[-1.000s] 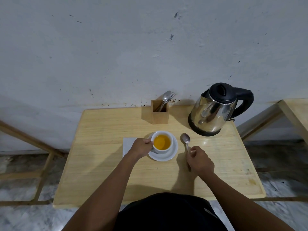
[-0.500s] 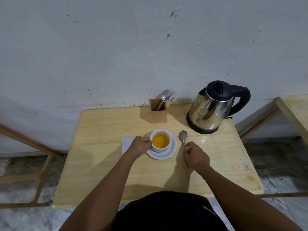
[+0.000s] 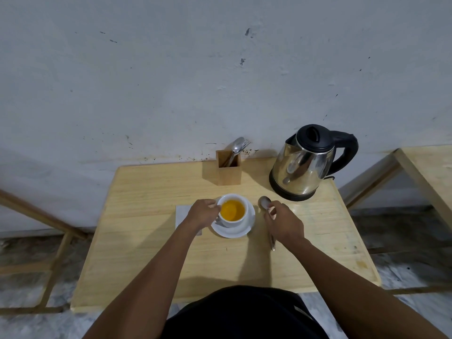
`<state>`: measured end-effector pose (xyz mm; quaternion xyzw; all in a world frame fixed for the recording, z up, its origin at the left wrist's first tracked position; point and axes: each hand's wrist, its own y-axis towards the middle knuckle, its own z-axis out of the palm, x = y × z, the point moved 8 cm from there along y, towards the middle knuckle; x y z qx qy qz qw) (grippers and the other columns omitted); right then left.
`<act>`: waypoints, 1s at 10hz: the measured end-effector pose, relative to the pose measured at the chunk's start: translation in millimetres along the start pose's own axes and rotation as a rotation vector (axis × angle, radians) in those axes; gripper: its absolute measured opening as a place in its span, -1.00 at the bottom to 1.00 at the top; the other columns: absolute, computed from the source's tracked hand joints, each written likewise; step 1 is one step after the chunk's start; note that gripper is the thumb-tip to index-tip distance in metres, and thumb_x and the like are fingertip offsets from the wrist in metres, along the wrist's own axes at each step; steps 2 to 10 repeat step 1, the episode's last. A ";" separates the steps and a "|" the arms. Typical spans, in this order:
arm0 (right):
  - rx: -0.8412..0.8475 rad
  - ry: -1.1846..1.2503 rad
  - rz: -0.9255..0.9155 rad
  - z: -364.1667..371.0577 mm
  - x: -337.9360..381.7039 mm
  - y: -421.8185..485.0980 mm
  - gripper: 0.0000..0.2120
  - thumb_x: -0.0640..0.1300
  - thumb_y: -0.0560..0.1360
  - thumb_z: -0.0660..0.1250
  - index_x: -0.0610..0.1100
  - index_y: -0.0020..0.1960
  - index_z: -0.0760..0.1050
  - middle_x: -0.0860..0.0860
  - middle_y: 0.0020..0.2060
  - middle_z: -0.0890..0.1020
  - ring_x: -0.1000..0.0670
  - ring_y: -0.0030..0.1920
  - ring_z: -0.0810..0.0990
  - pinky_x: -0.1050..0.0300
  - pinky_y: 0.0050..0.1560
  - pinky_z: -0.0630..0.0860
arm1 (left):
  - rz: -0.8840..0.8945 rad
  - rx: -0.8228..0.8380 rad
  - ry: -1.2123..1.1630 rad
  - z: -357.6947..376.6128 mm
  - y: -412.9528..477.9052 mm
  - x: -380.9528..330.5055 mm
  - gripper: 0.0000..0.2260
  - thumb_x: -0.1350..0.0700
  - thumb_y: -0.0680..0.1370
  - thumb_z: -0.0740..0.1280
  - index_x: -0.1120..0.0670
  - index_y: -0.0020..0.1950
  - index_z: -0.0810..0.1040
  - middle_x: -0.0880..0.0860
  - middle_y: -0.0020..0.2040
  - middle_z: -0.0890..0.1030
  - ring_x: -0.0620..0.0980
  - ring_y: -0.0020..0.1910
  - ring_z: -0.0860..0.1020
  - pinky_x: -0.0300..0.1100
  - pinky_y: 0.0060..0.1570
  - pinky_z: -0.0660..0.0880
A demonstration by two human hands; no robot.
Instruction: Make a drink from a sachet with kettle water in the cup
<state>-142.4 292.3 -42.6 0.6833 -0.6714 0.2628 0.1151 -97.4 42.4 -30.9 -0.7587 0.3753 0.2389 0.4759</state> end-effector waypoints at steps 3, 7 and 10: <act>-0.053 0.107 -0.115 -21.8 28.9 8.1 -0.78 0.05 0.55 0.26 0.06 0.16 0.48 0.08 0.01 0.58 0.05 -0.07 0.56 0.11 -0.11 0.45 | 0.088 -0.070 0.095 -14.5 -3.4 -25.0 -0.59 0.01 0.55 0.31 0.11 0.37 0.47 0.12 0.36 0.52 0.08 0.29 0.50 -0.17 0.17 0.40; -0.053 0.107 -0.115 -21.8 28.9 8.1 -0.78 0.05 0.55 0.26 0.06 0.16 0.48 0.08 0.01 0.58 0.05 -0.07 0.56 0.11 -0.11 0.45 | 0.088 -0.070 0.095 -14.5 -3.4 -25.0 -0.59 0.01 0.55 0.31 0.11 0.37 0.47 0.12 0.36 0.52 0.08 0.29 0.50 -0.17 0.17 0.40; -0.053 0.107 -0.115 -21.8 28.9 8.1 -0.78 0.05 0.55 0.26 0.06 0.16 0.48 0.08 0.01 0.58 0.05 -0.07 0.56 0.11 -0.11 0.45 | 0.088 -0.070 0.095 -14.5 -3.4 -25.0 -0.59 0.01 0.55 0.31 0.11 0.37 0.47 0.12 0.36 0.52 0.08 0.29 0.50 -0.17 0.17 0.40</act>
